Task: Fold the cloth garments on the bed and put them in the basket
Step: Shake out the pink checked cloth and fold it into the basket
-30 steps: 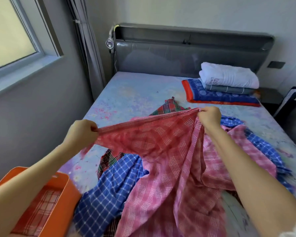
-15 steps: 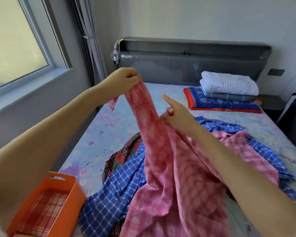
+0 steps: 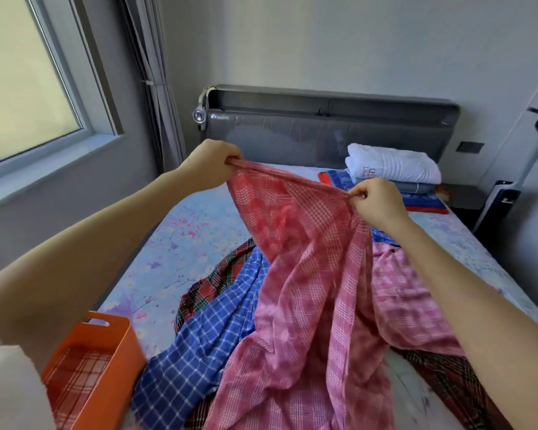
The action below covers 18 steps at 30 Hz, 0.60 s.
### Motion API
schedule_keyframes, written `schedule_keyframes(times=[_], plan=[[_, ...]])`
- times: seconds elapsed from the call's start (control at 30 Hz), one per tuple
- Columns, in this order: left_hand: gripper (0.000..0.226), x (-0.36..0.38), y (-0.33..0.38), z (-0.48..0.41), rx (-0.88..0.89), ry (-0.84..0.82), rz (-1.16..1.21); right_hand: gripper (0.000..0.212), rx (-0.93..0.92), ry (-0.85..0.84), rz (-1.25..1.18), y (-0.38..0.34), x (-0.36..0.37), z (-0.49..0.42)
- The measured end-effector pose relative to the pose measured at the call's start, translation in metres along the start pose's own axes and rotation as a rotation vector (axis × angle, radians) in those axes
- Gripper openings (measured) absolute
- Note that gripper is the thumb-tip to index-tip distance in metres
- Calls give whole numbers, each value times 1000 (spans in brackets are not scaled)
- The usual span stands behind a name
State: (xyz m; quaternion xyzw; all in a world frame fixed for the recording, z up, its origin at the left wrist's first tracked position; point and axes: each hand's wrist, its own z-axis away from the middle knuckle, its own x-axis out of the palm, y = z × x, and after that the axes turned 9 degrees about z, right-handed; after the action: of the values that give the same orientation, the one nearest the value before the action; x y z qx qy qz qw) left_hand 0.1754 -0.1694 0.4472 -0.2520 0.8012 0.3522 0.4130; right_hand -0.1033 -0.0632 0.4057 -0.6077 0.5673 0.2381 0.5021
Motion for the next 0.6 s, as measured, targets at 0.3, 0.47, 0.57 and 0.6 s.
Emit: schedule_keyframes(times=[0.3, 0.47, 0.57, 0.6], plan=[[14, -27, 72, -21, -76, 213, 526, 22, 74, 220, 85, 6, -23, 10], [13, -41, 69, -37, -147, 336, 729, 8, 4, -219, -328, -23, -45, 34], [32, -17, 71, -27, -353, 245, 354, 11, 46, -356, -579, -43, -42, 51], [39, -8, 76, -14, -423, 163, 305, 11, 68, -343, -618, -46, -39, 54]])
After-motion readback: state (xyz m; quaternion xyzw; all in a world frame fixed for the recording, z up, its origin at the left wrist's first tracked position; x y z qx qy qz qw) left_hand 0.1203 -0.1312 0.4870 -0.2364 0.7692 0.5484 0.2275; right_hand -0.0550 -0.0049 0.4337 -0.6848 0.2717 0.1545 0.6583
